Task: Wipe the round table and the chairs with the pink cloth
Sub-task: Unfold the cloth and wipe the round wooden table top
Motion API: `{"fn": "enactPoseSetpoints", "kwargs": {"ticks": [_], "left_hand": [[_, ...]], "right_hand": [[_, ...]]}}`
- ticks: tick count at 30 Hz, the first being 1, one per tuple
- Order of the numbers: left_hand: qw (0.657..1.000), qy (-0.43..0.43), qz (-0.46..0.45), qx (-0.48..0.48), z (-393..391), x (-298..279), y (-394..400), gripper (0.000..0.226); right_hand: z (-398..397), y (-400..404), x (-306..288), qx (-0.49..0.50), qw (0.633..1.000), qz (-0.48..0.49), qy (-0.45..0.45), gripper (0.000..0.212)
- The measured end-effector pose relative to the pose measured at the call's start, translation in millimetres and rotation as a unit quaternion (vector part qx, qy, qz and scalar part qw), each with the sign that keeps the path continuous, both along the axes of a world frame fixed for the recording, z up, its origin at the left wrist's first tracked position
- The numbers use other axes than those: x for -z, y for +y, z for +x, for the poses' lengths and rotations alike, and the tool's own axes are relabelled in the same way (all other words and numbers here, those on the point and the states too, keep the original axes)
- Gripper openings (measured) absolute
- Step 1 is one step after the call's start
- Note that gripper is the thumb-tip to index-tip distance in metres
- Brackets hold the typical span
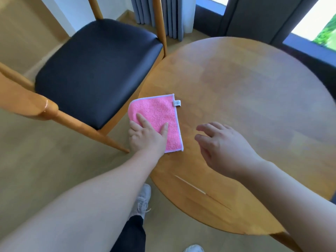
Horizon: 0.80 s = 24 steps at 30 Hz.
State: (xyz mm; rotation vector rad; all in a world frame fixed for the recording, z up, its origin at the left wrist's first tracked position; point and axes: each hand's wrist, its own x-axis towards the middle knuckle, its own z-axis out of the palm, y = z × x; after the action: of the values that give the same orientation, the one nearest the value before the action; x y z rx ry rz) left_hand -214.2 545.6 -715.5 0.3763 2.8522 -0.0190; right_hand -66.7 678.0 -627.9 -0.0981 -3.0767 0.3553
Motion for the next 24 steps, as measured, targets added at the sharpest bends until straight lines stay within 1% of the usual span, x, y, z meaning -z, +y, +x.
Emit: {"fn": "enactPoseSetpoints", "kwargs": {"ticks": [5, 8, 16, 20, 24], "left_hand": [[0.998, 0.013, -0.006, 0.059, -39, 2, 15, 0.099], [0.995, 0.016, -0.005, 0.1, -68, 5, 28, 0.1], [0.976, 0.026, 0.018, 0.214, -138, 8, 88, 0.102], [0.965, 0.013, 0.028, 0.26, -163, 8, 126, 0.096], [0.955, -0.01, 0.046, 0.293, -180, 4, 164, 0.086]], "right_hand": [[-32, 12, 11, 0.014, 1.0, 0.005, -0.001, 0.004], [-49, 19, 15, 0.047, 0.999, -0.005, -0.006, 0.004], [-99, 46, 18, 0.101, 0.995, -0.008, -0.008, 0.003], [-111, 61, 18, 0.134, 0.991, -0.002, -0.017, 0.003], [-113, 70, 18, 0.145, 0.989, 0.008, -0.039, 0.003]]}}
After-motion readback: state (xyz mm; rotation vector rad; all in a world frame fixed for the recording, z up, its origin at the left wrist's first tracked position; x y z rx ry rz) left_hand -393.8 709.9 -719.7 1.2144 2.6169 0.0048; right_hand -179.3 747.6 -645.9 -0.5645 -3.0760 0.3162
